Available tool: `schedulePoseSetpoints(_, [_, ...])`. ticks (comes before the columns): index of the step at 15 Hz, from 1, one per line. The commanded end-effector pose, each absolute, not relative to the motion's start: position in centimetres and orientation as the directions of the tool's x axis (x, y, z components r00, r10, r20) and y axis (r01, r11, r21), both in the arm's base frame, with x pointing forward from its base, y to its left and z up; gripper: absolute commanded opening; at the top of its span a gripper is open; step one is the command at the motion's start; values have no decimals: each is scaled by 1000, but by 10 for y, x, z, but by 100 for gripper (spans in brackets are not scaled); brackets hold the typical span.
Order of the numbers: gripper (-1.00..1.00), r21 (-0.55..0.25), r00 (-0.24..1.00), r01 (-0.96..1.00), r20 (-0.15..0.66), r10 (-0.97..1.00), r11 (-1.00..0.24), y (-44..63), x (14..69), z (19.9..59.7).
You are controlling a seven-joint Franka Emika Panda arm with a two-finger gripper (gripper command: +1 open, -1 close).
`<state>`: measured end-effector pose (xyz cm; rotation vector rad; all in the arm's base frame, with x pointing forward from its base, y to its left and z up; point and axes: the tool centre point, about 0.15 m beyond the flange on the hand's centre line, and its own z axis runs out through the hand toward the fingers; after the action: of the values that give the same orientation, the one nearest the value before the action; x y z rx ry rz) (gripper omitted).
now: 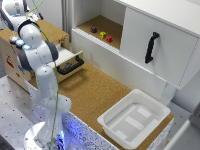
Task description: Move the red light switch to turn off the red light
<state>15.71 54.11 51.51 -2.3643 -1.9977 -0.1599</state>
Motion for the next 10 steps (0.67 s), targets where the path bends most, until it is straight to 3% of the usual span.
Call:
schedulePoseSetpoints(1, [100,79,160,985,-65,985,-154,597,153,531])
schedulePoseSetpoints(2, [-100,80,152,986,-60,987,-147,599,151,531])
schedulePoseSetpoints(10, [-100,39,145,989,-37,989,-143,607,145,524])
